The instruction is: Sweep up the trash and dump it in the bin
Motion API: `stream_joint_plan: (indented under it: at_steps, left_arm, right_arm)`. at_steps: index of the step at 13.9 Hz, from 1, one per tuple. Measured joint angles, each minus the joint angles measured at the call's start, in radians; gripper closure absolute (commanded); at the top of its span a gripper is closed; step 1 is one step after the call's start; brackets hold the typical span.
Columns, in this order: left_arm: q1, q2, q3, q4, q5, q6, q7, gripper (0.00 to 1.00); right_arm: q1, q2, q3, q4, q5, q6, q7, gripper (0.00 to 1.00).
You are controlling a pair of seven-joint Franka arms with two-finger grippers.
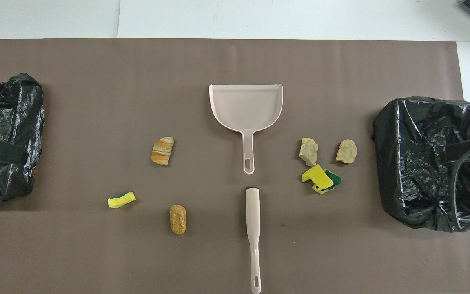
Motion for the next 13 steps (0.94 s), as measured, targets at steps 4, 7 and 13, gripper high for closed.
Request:
stream_joint_plan:
  at_steps: [4,7,13]
  left_arm:
    - [0.0,0.0,0.0,0.0,0.0,0.0,0.0,0.0]
    - [0.0,0.0,-0.001,0.0,0.0,0.0,0.0,0.0]
    - [-0.011,-0.027,-0.029,-0.05,-0.001,-0.004,0.0,0.0]
  right_arm:
    - [-0.002,0.0,-0.003,0.0,0.0,-0.005,0.0,0.0]
    - [-0.017,0.0,-0.005,0.0,0.0,-0.01,0.0,0.0]
    - [-0.036,0.0,-0.004,0.0,0.0,-0.016,-0.006,0.0]
